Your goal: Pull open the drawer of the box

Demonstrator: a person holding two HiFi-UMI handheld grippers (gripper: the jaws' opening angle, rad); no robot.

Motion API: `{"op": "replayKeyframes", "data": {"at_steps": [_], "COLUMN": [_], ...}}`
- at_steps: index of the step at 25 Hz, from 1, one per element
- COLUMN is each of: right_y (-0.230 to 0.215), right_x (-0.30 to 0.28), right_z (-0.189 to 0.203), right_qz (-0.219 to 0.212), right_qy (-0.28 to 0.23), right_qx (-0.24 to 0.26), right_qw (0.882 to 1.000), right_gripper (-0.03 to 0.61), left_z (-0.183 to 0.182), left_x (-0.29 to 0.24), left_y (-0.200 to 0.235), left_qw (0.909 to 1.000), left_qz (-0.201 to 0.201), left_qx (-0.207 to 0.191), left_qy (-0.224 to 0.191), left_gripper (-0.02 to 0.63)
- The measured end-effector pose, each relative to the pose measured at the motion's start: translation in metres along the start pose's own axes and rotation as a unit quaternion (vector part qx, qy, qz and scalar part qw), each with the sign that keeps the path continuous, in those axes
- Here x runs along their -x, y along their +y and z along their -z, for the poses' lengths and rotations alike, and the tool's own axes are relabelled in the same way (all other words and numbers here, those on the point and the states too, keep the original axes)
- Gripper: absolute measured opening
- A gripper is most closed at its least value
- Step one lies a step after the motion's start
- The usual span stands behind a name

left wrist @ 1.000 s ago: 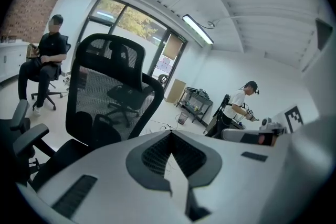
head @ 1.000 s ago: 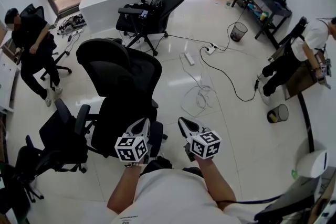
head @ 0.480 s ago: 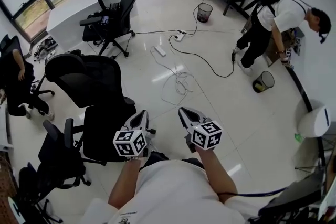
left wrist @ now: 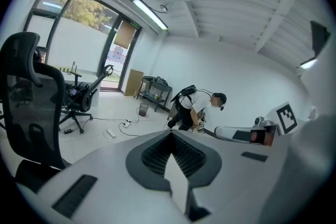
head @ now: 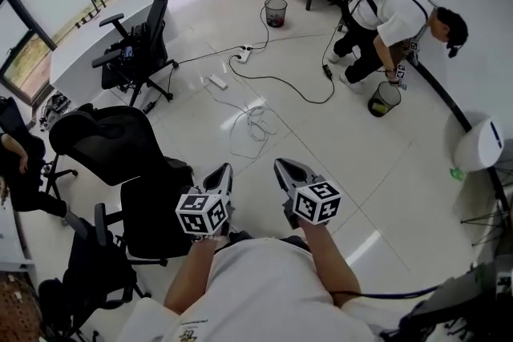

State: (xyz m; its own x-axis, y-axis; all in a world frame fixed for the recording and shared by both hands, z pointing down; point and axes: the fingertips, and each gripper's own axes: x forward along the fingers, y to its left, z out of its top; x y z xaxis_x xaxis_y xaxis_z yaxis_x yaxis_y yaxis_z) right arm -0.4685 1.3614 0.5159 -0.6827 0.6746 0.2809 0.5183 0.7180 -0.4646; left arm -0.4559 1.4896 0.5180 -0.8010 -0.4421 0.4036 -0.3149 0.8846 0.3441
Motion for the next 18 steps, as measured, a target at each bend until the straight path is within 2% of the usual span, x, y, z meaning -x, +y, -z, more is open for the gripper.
{"op": "replayKeyframes", "data": {"at_steps": [11, 18], "right_y": [-0.049, -0.088], "right_x": [0.046, 0.096], "right_z": [-0.005, -0.007], "right_qz": [0.049, 0.093], "right_qy": [-0.027, -0.057], "right_qx": [-0.035, -0.050], "right_qw": [0.998, 0.993], "right_gripper": [-0.012, -0.012], "left_z": [0.003, 0.020], "left_x": [-0.042, -0.074], "left_y": [-0.067, -0.130], "left_qw": [0.9964, 0.9872], "left_qz": [0.066, 0.127], "left_qx": [-0.041, -0.075], "left_qy": [0.033, 0.061], "left_gripper": [0.002, 0.002]}}
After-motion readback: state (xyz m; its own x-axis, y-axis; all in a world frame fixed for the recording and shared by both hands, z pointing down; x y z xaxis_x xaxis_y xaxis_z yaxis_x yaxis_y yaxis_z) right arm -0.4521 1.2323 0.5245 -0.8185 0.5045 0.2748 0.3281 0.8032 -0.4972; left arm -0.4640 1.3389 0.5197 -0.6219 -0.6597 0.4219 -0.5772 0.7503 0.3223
